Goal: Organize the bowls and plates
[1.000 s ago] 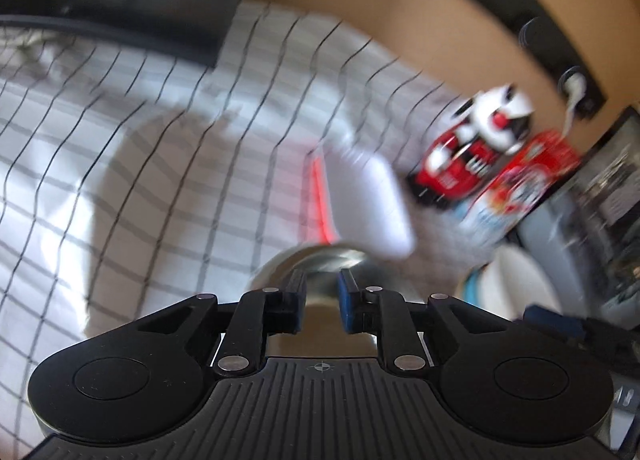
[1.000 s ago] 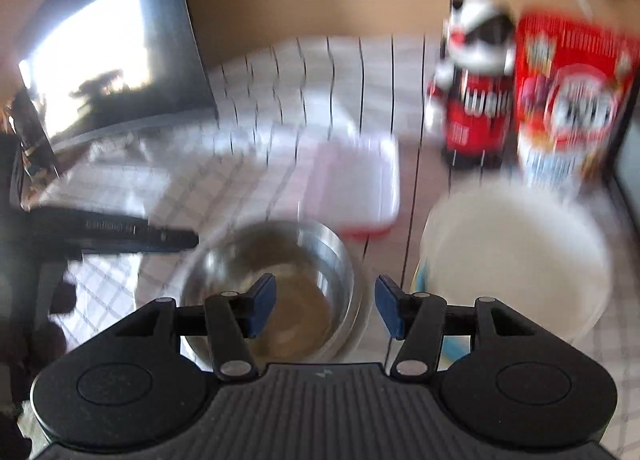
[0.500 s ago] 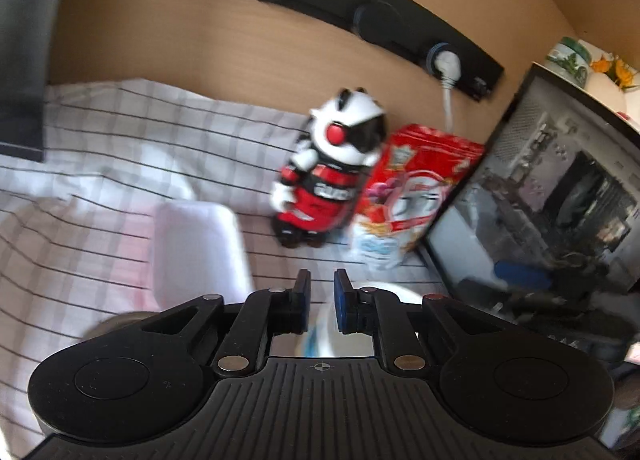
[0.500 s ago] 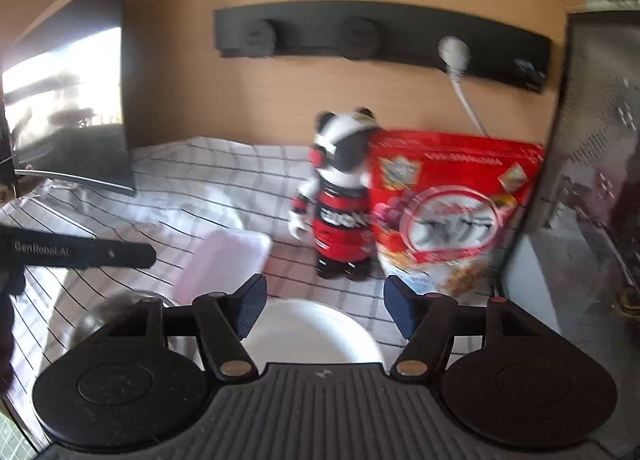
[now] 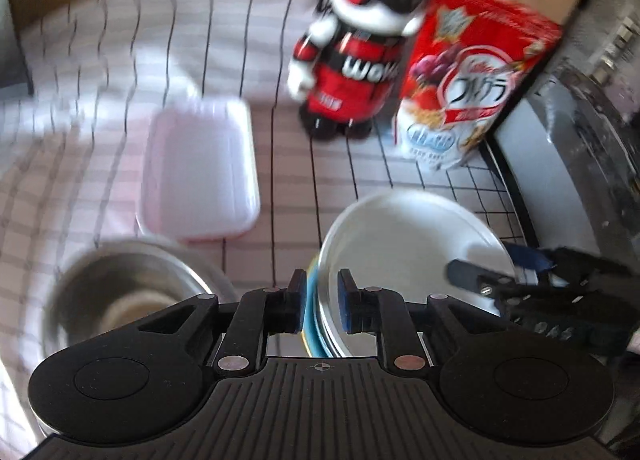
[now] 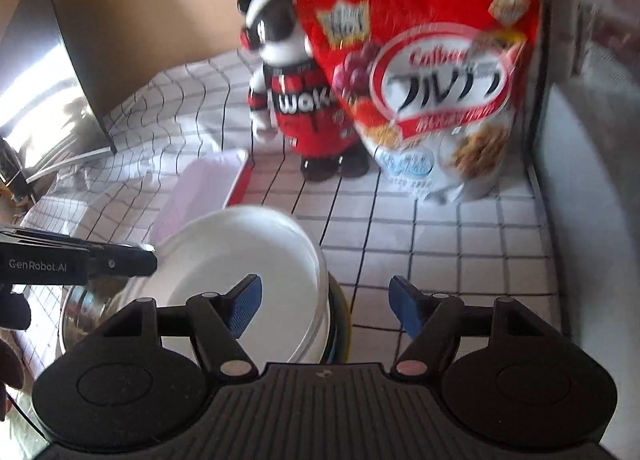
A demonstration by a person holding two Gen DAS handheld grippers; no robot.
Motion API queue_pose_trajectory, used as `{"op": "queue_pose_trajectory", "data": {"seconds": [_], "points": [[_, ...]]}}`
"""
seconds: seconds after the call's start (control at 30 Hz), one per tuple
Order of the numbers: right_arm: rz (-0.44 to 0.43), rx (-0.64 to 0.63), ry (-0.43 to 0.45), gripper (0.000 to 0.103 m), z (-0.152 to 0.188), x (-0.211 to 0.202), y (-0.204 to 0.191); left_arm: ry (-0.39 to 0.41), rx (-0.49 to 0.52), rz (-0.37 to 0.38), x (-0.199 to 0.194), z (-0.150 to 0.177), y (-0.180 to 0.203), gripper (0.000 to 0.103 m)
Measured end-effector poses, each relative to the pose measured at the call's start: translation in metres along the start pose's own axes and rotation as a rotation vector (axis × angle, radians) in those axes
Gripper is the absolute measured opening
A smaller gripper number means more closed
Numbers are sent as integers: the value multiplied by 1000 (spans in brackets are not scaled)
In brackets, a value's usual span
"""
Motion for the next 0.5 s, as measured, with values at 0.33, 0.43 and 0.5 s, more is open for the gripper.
{"op": "queue_pose_trajectory", "data": {"seconds": [0.33, 0.43, 0.5], "points": [[-114, 51, -153, 70, 20, 41, 19, -143, -22, -101, 50, 4, 4, 34], [-166, 103, -176, 70, 24, 44, 26, -118, -11, -106, 53, 2, 5, 33], [-185, 125, -188, 68, 27, 46, 26, -112, -15, -92, 55, -2, 4, 33]]}}
Point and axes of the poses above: each gripper's, at about its wrist camera, not at the fingertips, and x roughly the way its jaws point, y to its right, z to its underside, the point moved 4 cm from there along x, roughly the way its jaws point, and after that the axes turned 6 degrees about -y, right-handed, at the moved point
